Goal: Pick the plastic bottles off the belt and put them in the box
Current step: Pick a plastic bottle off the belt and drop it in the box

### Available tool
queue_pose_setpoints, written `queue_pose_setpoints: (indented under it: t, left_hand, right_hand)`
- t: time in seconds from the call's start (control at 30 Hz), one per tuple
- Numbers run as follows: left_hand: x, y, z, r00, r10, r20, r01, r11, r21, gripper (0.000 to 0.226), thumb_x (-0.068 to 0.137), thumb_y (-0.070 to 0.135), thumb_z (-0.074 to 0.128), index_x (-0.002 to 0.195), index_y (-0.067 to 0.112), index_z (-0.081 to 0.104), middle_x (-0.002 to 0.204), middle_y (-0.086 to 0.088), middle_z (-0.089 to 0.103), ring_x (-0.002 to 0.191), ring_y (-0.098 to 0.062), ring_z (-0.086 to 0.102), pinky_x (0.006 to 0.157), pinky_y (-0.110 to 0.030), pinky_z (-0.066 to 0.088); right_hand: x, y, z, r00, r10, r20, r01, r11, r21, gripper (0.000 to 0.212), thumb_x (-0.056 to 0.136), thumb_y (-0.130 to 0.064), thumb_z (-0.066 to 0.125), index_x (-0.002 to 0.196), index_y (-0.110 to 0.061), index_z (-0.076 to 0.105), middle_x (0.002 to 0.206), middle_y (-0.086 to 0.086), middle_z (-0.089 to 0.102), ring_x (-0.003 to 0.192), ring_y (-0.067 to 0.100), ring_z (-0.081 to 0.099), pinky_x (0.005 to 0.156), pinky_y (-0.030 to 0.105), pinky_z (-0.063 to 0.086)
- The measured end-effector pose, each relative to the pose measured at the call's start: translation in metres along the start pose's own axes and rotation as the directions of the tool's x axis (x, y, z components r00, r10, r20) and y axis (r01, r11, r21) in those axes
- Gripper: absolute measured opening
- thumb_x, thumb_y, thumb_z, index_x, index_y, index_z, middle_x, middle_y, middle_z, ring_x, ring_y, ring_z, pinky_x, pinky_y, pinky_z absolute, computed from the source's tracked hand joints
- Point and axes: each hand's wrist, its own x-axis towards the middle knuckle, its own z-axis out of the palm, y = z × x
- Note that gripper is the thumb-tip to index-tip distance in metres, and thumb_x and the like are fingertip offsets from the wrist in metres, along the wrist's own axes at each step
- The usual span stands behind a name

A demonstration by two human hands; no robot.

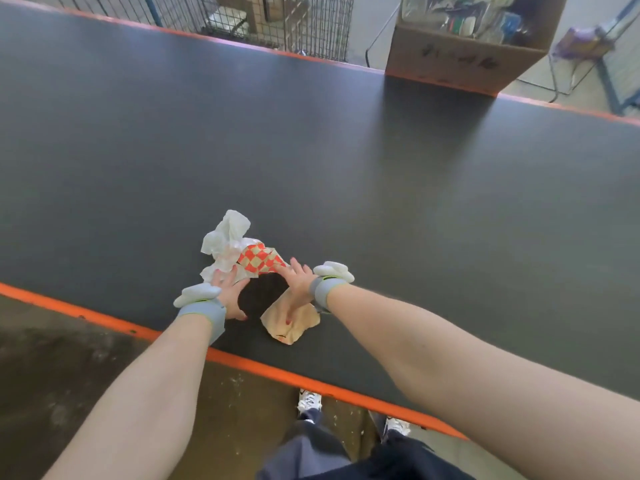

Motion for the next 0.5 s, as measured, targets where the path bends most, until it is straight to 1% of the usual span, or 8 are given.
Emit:
queue_pose_setpoints:
  t: [0.07,0.13,0.17,0.23,0.3,0.37,0.43,0.5]
  left_hand:
    - [0.004,0.014,0.001,0.999,0.039,-0.004,-0.039,0.999,-0.002,0.092,0.086,0.045,0.064,0.153,0.033,0.002,0.160,-0.002,-0.014,0.146,-0.034,-0.015,0.118,-0.053,0.012]
    - [0.007,0.030,-0.005,0.995,0.083,-0.051,-0.084,0.997,-0.002,0.090,0.088,0.041,0.063,0.153,0.033,0.001,0.160,-0.002,-0.015,0.146,-0.033,-0.016,0.116,-0.054,0.013]
    - [0.007,0.036,-0.009,0.993,0.093,-0.073,-0.095,0.995,-0.024,0.089,0.089,0.039,0.062,0.153,0.033,0.001,0.160,-0.001,-0.014,0.146,-0.033,-0.015,0.115,-0.055,0.014]
    - [0.009,0.051,-0.019,0.987,0.127,-0.094,-0.133,0.989,-0.059,0.086,0.089,0.038,0.062,0.153,0.035,0.003,0.160,0.000,-0.009,0.146,-0.034,-0.012,0.113,-0.059,0.017]
    - [0.010,0.060,-0.029,0.983,0.145,-0.113,-0.152,0.986,-0.063,0.081,0.087,0.042,0.061,0.151,0.041,0.010,0.159,0.002,-0.003,0.146,-0.032,-0.007,0.109,-0.065,0.017]
    - [0.011,0.066,-0.041,0.978,0.170,-0.120,-0.179,0.981,-0.069,0.072,0.087,0.046,0.057,0.147,0.049,0.017,0.159,0.008,0.000,0.146,-0.031,-0.003,0.109,-0.067,0.011]
    - [0.012,0.073,-0.051,0.965,0.220,-0.144,-0.232,0.970,-0.073,0.063,0.090,0.044,0.052,0.144,0.054,0.021,0.160,0.013,0.006,0.147,-0.032,0.000,0.110,-0.067,0.007]
    - [0.012,0.081,-0.060,0.945,0.268,-0.186,-0.295,0.946,-0.136,0.053,0.093,0.042,0.048,0.141,0.053,0.030,0.158,0.013,0.019,0.148,-0.030,0.002,0.112,-0.067,0.002]
  right_hand:
    - [0.003,0.020,0.017,0.995,0.089,-0.040,-0.089,0.996,-0.002,0.139,0.064,-0.020,0.089,0.147,-0.043,-0.020,0.160,0.004,-0.020,0.148,0.036,-0.005,0.115,0.054,0.024]
    - [0.002,0.038,0.030,0.975,0.194,-0.111,-0.187,0.979,0.076,0.138,0.068,-0.005,0.082,0.144,-0.047,-0.025,0.159,0.002,-0.023,0.148,0.037,-0.003,0.112,0.053,0.030]
    - [0.001,0.044,0.032,0.960,0.227,-0.162,-0.212,0.972,0.106,0.131,0.073,0.000,0.074,0.145,-0.048,-0.023,0.159,0.000,-0.023,0.148,0.037,0.002,0.110,0.052,0.034]
    - [-0.003,0.055,0.032,0.918,0.281,-0.280,-0.247,0.957,0.152,0.112,0.081,0.007,0.058,0.147,-0.048,-0.013,0.160,0.002,-0.018,0.141,0.039,0.020,0.105,0.051,0.039]
    - [-0.009,0.063,0.019,0.876,0.344,-0.338,-0.271,0.931,0.244,0.099,0.084,0.009,0.052,0.150,-0.043,0.000,0.160,0.008,-0.011,0.134,0.039,0.032,0.104,0.050,0.039]
    - [-0.017,0.069,0.002,0.844,0.394,-0.363,-0.265,0.896,0.357,0.090,0.084,0.007,0.054,0.150,-0.036,0.011,0.160,0.011,-0.009,0.134,0.039,0.033,0.106,0.050,0.037]
    - [-0.026,0.076,-0.013,0.812,0.390,-0.435,-0.202,0.886,0.417,0.085,0.083,0.009,0.053,0.149,-0.031,0.018,0.160,0.012,-0.010,0.134,0.039,0.032,0.103,0.051,0.039]
    - [-0.031,0.083,-0.022,0.784,0.357,-0.508,-0.129,0.894,0.429,0.090,0.081,0.010,0.053,0.151,-0.032,0.015,0.160,0.008,-0.013,0.133,0.037,0.031,0.098,0.051,0.043]
